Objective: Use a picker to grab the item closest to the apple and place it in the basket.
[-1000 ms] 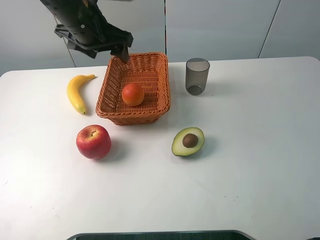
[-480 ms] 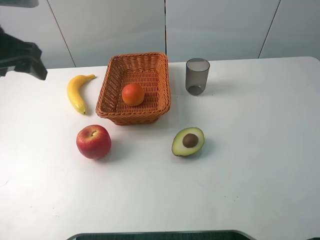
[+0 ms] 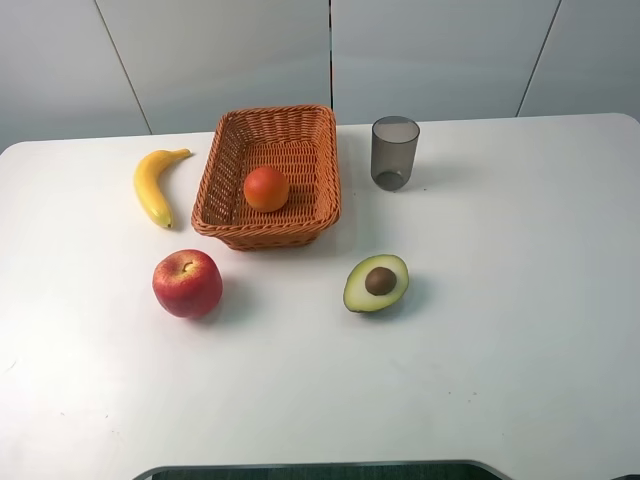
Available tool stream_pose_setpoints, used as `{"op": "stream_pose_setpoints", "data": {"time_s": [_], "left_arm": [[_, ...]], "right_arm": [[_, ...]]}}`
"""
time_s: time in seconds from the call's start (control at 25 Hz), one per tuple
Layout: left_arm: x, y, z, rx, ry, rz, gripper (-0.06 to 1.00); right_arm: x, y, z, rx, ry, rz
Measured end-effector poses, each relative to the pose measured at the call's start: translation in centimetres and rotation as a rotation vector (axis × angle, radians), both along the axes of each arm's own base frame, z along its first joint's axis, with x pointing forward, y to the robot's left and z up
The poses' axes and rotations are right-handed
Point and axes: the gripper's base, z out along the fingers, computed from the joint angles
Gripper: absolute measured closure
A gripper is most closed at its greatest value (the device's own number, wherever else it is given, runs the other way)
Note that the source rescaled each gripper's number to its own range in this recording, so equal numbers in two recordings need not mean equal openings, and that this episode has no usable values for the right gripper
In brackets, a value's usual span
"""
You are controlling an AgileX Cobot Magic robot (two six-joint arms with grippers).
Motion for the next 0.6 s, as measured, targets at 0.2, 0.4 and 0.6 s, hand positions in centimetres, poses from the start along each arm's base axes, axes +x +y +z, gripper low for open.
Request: {"op": "stream_pose_setpoints", "data": {"time_s": [0.2, 0.4, 0.6], "left_arm": [[-4.2, 0.8, 1.1, 0.008, -0.047, -0.003, -0.01], [-8.2, 1.5, 1.7, 0.002, -0.115, -0.004, -0.01], [-12.0, 2.1, 1.8, -0.005, -0.207, -0.023, -0.01]], "right_arm": [[0.0, 0.0, 0.0, 0.0, 0.0, 0.0], [0.0, 0.0, 0.0, 0.0, 0.0, 0.0], [0.0, 0.0, 0.0, 0.0, 0.0, 0.0]]}}
